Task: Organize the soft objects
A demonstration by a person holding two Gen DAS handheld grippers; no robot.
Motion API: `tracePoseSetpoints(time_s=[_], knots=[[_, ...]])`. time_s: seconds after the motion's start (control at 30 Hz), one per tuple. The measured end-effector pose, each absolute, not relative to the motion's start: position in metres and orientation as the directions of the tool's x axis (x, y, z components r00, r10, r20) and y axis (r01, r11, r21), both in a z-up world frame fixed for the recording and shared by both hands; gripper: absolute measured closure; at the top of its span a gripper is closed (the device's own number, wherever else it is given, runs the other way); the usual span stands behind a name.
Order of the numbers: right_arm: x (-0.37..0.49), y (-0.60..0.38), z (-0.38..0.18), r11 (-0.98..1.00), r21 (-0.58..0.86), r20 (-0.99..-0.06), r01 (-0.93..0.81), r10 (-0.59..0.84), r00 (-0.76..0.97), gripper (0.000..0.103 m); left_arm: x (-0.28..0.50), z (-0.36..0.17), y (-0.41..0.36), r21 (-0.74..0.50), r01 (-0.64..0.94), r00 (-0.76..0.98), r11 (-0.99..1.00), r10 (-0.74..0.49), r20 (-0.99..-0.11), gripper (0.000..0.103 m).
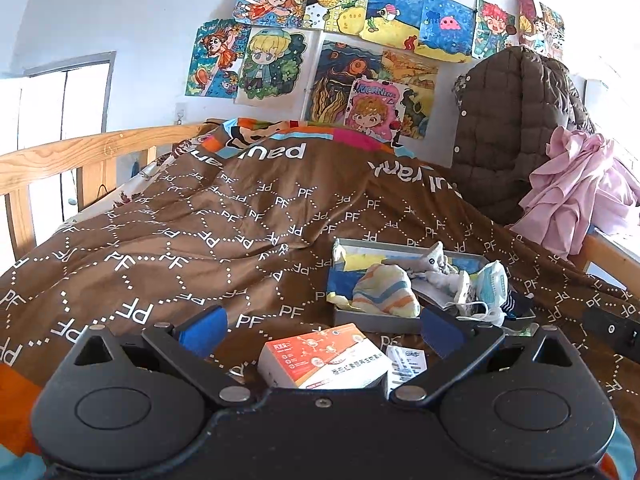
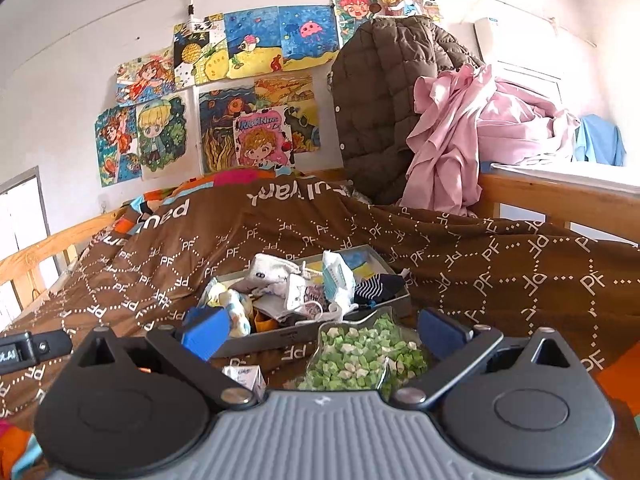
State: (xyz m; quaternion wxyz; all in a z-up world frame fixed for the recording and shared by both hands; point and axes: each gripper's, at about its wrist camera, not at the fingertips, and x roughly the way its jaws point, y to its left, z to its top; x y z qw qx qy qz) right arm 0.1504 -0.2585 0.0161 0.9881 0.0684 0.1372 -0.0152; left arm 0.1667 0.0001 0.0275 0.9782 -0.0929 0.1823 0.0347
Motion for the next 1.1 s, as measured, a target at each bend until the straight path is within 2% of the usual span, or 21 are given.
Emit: tracePoseSetpoints(time_s=[0.17,0.37,0.77,1.1], knots=[[0.14,-0.251,0.01,0.995,0.09,-0.28,0.049,-0.022,0.96,0.0,0.165,0.019,0.002,-0.155,-0.097,0.931,0.983,0.034,-0.365,0.001],[0.13,-0.243,0.002,0.998,0.049,-0.284,0.039,-0.023,0.959,0.0,0.157,0.003,0.0,-0.072,-0.088,0.943,0.994,0.06,-0.328,0.001],[0.14,-0.225,-0.028,0.997,-0.054,-0.318,0.049,-0.064,0.946,0.0,0.163,-0.03,0.005,-0.061,-0.075,0.921,0.995,0.046,-0.386,0.001],[0.152,-0.224,-0.044,0.999,-0.028,-0.373,0.033,-0.041,0.927,0.0,0.17,-0.046,0.006,-0.043,-0.06,0.912,0.997,0.037,-0.409,0.001]])
